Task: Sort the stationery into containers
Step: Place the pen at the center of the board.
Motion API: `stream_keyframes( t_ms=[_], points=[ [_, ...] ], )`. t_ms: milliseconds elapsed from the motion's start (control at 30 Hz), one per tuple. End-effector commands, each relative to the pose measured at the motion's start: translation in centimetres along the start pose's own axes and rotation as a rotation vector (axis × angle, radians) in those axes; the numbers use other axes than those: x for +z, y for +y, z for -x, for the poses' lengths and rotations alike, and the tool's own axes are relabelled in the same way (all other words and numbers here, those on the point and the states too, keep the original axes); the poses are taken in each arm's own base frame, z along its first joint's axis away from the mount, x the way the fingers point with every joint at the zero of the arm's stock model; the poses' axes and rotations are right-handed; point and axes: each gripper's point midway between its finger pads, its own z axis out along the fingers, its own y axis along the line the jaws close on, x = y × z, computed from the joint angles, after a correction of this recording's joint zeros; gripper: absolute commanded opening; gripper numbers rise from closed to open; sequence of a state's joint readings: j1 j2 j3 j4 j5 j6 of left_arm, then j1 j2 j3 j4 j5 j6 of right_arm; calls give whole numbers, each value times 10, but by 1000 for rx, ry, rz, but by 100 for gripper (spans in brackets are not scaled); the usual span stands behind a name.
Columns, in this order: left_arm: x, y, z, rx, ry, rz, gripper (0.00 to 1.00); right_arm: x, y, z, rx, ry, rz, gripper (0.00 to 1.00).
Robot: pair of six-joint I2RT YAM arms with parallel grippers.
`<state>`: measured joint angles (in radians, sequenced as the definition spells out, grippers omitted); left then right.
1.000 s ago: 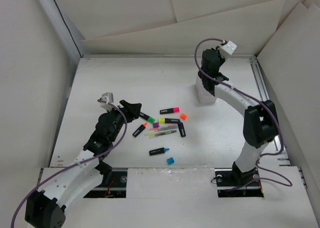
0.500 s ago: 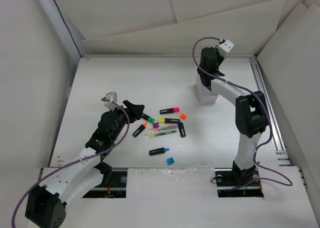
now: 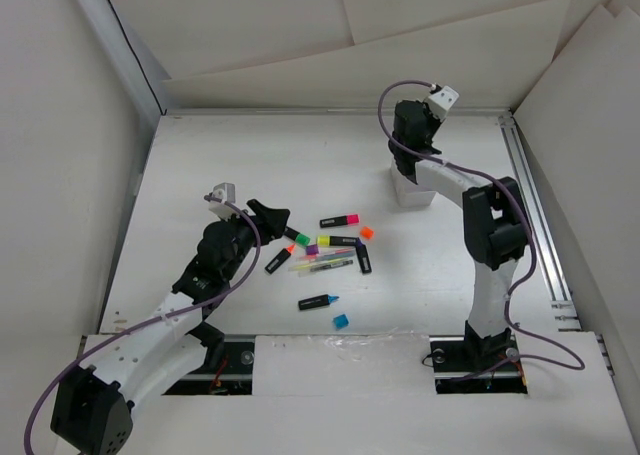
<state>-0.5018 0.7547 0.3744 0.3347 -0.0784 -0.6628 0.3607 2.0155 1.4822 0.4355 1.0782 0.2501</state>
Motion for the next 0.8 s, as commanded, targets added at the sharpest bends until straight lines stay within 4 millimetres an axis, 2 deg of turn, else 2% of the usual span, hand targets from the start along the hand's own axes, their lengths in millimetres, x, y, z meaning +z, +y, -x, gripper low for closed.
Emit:
stream_keyframes(
  t_ms=[0,100,133,200,267,500,567,633,767],
  points=[
    [1,-12,12,4,-35,-45,60,0,5,14,41,-35,-8,0],
    [-1,-13,16,2,-49,-45,60,-8,10,13,40,-34,1,0],
    [-1,-14,17,1,-56,-51,60,-7,7,5,24,-28,-10,0],
    [-1,-13,16,2,-49,-45,60,-11,11,4,24,-26,-1,4],
    [-1,-13,16,2,-49,-45,60,-11,7,1,16,-25,-13,12],
    [-2,-13,16,2,-49,-45,60,-28,11,14,43,-28,17,26],
    [-4,-14,18,1,-56,-51,60,-28,9,11,35,-25,16,29],
    [-4,-14,18,1,-56,-51,60,-29,9,16,45,-29,17,30],
    [-4,-14,18,1,-56,-51,60,-43,10,26,58,-30,41,35]
  ],
)
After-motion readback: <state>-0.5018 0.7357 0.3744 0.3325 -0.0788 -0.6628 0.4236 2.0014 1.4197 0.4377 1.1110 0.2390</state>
